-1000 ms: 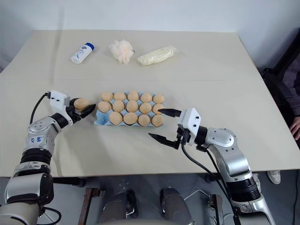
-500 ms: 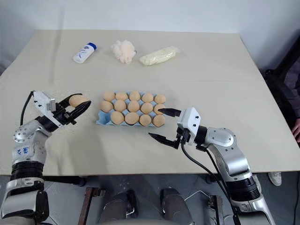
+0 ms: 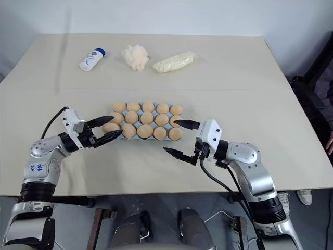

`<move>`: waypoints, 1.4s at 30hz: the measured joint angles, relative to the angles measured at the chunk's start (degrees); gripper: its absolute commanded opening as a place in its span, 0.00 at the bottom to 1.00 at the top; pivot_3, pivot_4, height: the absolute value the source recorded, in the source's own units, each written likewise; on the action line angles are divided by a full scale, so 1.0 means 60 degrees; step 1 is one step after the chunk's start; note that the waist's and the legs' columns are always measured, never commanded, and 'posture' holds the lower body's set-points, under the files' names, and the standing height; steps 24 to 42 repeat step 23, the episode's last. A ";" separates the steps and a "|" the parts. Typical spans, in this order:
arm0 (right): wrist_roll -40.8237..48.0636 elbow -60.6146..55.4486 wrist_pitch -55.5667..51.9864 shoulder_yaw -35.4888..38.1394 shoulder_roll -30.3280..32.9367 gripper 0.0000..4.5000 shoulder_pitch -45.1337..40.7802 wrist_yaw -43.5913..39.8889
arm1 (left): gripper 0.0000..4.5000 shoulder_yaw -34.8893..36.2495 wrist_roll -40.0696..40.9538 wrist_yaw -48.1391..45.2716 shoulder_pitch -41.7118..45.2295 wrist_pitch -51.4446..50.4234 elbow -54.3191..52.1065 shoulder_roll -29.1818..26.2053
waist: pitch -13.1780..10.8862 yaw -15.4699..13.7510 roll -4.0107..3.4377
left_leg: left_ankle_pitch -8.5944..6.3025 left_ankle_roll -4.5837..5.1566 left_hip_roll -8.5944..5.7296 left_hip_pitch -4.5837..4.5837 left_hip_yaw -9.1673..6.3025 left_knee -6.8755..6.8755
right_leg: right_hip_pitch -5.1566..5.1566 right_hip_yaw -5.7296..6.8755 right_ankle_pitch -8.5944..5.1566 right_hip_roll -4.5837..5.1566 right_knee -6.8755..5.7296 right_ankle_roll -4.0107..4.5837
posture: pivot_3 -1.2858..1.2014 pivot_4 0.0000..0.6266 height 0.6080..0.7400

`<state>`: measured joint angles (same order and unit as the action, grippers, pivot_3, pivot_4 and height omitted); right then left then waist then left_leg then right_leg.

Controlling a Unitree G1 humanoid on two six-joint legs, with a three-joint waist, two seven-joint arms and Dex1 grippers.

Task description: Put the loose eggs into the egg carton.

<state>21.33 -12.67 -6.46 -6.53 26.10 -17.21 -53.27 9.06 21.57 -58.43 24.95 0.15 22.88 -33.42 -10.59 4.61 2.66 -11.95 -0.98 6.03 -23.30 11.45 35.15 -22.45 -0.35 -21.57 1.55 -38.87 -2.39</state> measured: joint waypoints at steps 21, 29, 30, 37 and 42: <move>0.0084 0.0799 0.0374 0.0723 0.0874 1.00 0.0057 -0.0693 | 0.99 0.1506 0.0126 -0.0625 -0.3562 -0.0160 -0.2019 -0.2407 | -0.0004 0.0041 -0.0006 | -0.0064 -0.0017 0.0009 0.0000 -0.0008 -0.0025 | -0.0003 0.0009 -0.0016 0.0018 0.0020 0.0029 | 0.52 0.24 1.00; 0.0084 0.0975 0.0446 0.0719 0.0868 1.00 0.0002 -0.0785 | 0.99 0.1523 0.0145 -0.0455 -0.3709 -0.0192 -0.2322 -0.2243 | -0.0004 0.0038 -0.0006 | -0.0063 -0.0015 0.0011 -0.0001 -0.0009 -0.0026 | -0.0003 0.0011 -0.0017 0.0015 0.0022 0.0031 | 0.52 0.24 1.00; 0.0084 0.0975 0.0446 0.0719 0.0868 1.00 0.0002 -0.0785 | 0.99 0.1523 0.0145 -0.0455 -0.3709 -0.0192 -0.2322 -0.2243 | -0.0004 0.0038 -0.0006 | -0.0063 -0.0015 0.0011 -0.0001 -0.0009 -0.0026 | -0.0003 0.0011 -0.0017 0.0015 0.0022 0.0031 | 0.52 0.24 1.00; 0.0084 0.0975 0.0446 0.0719 0.0868 1.00 0.0002 -0.0785 | 0.99 0.1523 0.0145 -0.0455 -0.3709 -0.0192 -0.2322 -0.2243 | -0.0004 0.0038 -0.0006 | -0.0063 -0.0015 0.0011 -0.0001 -0.0009 -0.0026 | -0.0003 0.0011 -0.0017 0.0015 0.0022 0.0031 | 0.52 0.24 1.00; 0.0084 0.0975 0.0446 0.0719 0.0868 1.00 0.0002 -0.0785 | 0.99 0.1523 0.0145 -0.0455 -0.3709 -0.0192 -0.2322 -0.2243 | -0.0004 0.0038 -0.0006 | -0.0063 -0.0015 0.0011 -0.0001 -0.0009 -0.0026 | -0.0003 0.0011 -0.0017 0.0015 0.0022 0.0031 | 0.52 0.24 1.00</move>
